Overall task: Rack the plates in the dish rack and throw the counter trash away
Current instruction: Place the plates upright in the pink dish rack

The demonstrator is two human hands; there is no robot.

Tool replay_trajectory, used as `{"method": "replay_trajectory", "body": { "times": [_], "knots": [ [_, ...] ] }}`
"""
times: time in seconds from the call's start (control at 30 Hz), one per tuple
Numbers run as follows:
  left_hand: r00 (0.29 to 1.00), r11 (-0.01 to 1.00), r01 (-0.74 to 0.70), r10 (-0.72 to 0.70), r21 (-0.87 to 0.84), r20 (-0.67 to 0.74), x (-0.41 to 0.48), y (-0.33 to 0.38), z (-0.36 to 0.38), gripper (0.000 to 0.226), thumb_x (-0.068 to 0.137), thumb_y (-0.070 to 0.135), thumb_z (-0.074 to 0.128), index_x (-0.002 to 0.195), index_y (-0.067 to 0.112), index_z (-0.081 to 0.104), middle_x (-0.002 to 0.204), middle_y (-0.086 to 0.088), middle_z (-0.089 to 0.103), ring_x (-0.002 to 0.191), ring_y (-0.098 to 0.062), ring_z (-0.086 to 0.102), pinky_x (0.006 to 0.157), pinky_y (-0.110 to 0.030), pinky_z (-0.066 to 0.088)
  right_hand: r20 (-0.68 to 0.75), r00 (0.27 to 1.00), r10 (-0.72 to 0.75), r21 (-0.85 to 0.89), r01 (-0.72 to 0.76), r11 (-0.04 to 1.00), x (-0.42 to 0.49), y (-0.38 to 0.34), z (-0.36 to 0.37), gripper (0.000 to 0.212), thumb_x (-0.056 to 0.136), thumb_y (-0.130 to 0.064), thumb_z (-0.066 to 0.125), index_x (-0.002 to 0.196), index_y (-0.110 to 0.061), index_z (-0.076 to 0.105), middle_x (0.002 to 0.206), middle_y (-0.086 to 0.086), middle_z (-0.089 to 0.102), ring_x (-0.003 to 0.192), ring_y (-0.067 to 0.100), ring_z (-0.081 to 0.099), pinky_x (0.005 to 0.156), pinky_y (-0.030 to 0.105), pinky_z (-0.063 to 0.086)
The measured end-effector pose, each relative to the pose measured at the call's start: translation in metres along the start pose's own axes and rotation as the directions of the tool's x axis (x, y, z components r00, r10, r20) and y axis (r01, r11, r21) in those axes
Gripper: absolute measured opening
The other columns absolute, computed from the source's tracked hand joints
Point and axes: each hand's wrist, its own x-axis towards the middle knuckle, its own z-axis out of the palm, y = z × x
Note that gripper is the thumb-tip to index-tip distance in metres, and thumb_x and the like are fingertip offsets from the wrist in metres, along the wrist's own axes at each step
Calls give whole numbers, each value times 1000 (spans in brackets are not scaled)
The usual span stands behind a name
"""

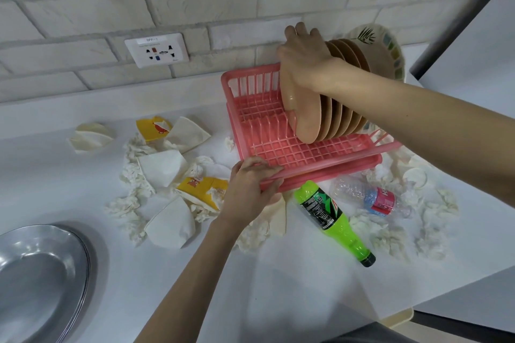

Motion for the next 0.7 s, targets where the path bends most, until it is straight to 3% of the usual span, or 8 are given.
{"method": "replay_trajectory", "body": {
  "times": [0.1, 0.27, 0.47, 0.57, 0.7],
  "knots": [
    [1000, 1000, 6, -6, 11, 13, 0, 3, -1, 39, 89, 43, 57, 120, 25, 72, 103, 11, 69, 116, -10, 50, 104, -35, 33, -2, 1000, -8, 9, 8, 1000, -2, 4, 3, 29, 87, 3, 53, 116, 1, 58, 129, 23, 43, 123, 40, 36, 99, 48, 34],
    [1000, 999, -1, 2, -38, 18, 0, 3, -4, 35, 87, 33, 65, 119, 22, 72, 104, 11, 71, 112, -13, 55, 101, -48, 43, 14, 1000, -9, 42, 8, 999, -10, 5, 12, 27, 85, 3, 58, 112, -1, 61, 128, 21, 44, 121, 39, 37, 97, 48, 37],
    [999, 997, -36, 35, -74, -17, 0, 7, -12, 34, 88, 37, 62, 116, 21, 73, 107, 10, 73, 107, -13, 61, 95, -49, 48, -1, 998, -68, 95, 68, 993, -23, 7, 17, 39, 85, -4, 61, 124, -4, 55, 135, 22, 39, 132, 40, 29, 109, 53, 30],
    [997, 996, -47, 42, -79, -61, -3, 9, -19, 32, 88, 34, 63, 115, 19, 74, 112, 9, 72, 110, -11, 61, 99, -42, 47, -53, 993, -104, 203, 112, 973, -38, 4, 17, 40, 84, -7, 58, 124, -4, 55, 142, 24, 35, 141, 42, 17, 117, 56, 17],
    [988, 996, -3, -11, -88, -155, -15, 16, -40, 27, 87, 22, 64, 112, 18, 74, 113, 8, 72, 108, 11, 52, 100, -20, 40, -250, 952, -179, 264, 245, 933, -63, -16, 15, 25, 78, -6, 59, 102, -3, 64, 124, 22, 51, 127, 42, 39, 112, 59, 27]
  ]
}}
